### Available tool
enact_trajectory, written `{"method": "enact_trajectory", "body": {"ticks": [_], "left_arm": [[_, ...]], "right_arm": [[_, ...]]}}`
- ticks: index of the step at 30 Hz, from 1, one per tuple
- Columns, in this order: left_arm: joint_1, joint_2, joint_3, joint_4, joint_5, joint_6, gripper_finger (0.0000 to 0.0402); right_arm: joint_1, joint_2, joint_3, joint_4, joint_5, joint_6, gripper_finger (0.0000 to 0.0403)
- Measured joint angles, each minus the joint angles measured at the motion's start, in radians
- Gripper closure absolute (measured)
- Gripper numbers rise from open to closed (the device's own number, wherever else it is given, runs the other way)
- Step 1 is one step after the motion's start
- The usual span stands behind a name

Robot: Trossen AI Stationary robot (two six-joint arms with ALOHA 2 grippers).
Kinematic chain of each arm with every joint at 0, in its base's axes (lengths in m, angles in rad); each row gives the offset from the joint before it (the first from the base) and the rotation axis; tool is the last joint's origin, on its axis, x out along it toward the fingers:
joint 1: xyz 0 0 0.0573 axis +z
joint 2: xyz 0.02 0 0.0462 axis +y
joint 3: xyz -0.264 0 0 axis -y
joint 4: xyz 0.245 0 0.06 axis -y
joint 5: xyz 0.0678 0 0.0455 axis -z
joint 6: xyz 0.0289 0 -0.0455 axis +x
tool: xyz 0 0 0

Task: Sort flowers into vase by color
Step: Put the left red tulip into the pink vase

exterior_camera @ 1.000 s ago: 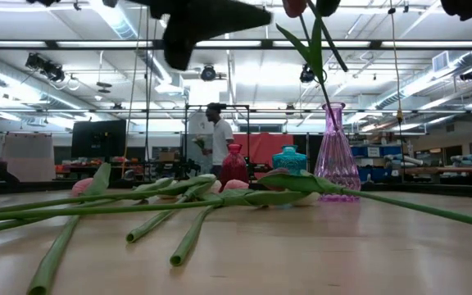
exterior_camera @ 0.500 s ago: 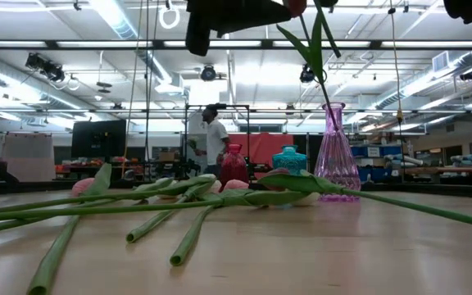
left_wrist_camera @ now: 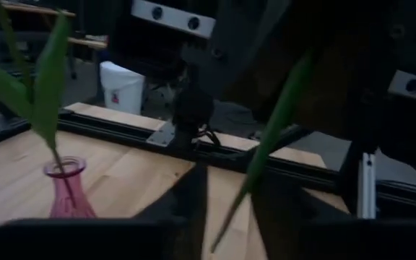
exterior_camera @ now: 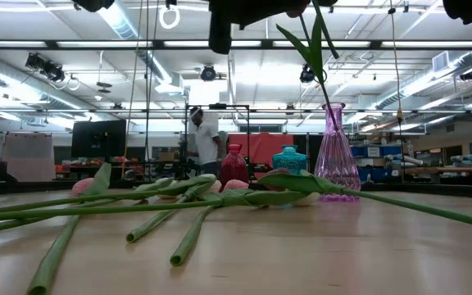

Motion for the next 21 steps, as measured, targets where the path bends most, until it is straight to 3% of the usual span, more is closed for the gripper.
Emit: {"method": "enact_trajectory", "body": {"ticks": [4,13,21], "left_arm": [[0.002,0.000,0.000,-0.038,0.034,-0.002,0.0387],[-0.001,-0.072,0.000,-0.335,0.062,-0.135,0.0397],[-0.001,-0.092,0.000,-0.520,0.137,-0.228,0.0398]], "right_arm": [[0.000,0.000,0.000,-0.013,0.012,0.000,0.0376],[0.054,-0.086,0.000,-0.264,0.171,0.028,0.0320],[0.070,-0.211,0.000,-0.484,0.184,0.145,0.0292]]}}
